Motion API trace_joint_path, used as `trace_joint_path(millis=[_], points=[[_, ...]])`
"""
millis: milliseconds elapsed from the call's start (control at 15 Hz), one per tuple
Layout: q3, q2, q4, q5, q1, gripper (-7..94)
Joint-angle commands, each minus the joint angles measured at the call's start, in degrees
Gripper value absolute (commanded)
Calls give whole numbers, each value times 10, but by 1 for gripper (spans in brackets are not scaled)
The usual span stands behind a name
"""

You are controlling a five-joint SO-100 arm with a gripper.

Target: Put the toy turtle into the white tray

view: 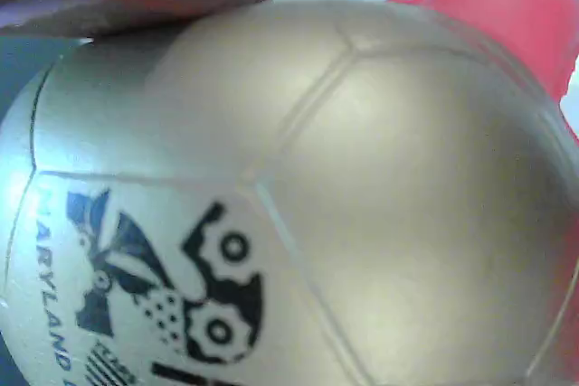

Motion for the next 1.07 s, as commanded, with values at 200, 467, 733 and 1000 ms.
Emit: trace_joint_path(millis=[200, 467, 733, 1000], points=[[-72, -9, -35, 11, -24, 0], [-68, -34, -49, 29, -24, 15], [-41, -57, -54, 30, -31, 53], [-24, -57, -62, 32, -39, 61]])
